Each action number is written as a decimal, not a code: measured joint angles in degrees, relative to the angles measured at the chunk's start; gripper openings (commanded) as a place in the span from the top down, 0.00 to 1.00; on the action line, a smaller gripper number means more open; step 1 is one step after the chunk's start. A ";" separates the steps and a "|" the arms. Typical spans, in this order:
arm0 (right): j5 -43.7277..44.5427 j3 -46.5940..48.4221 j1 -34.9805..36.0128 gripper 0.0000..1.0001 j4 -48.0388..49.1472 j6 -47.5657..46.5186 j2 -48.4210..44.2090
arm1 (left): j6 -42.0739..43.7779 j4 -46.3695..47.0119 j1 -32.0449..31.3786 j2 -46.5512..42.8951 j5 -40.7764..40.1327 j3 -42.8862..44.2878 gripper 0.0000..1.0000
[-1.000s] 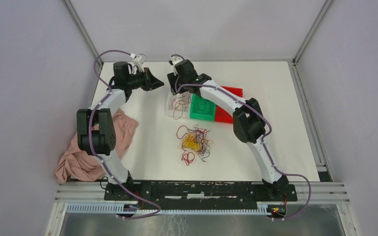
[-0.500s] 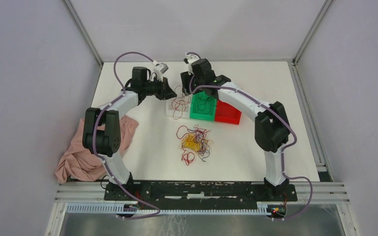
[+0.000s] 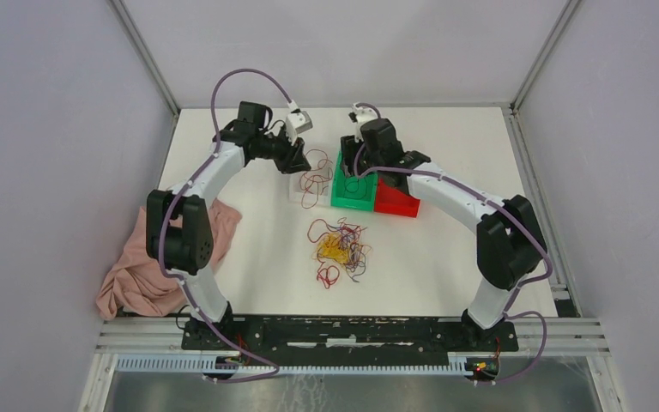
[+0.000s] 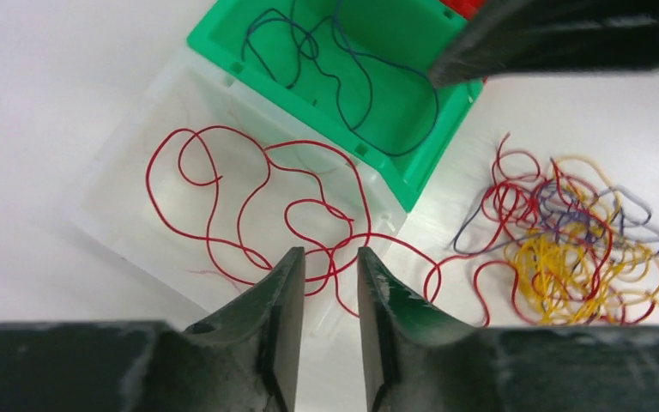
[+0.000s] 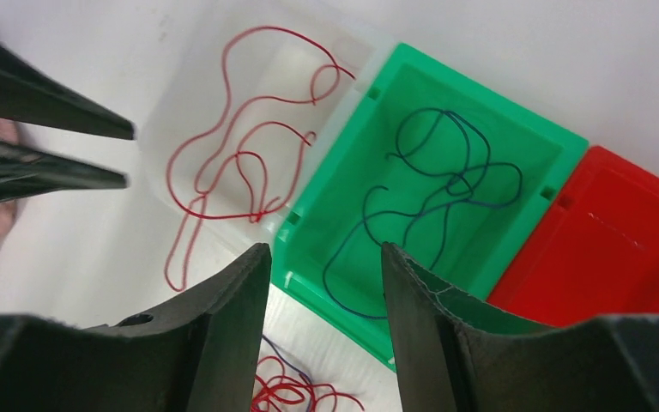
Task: Untangle the cables
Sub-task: Place the cable in the bin.
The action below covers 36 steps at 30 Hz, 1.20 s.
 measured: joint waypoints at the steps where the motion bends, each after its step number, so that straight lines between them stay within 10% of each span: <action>1: 0.15 -0.96 -0.33 0.42 0.31 0.22 -0.17 | 2.97 -2.49 -0.31 0.00 -0.02 1.11 0.57; 16: 0.31 -10.60 -2.75 0.44 5.09 3.15 -7.41 | 32.79 -18.51 -9.88 7.06 -13.33 8.04 0.55; 36: -2.01 -14.47 -4.98 0.58 8.83 5.79 -8.85 | 33.14 -9.33 -9.51 10.23 -15.41 7.50 0.94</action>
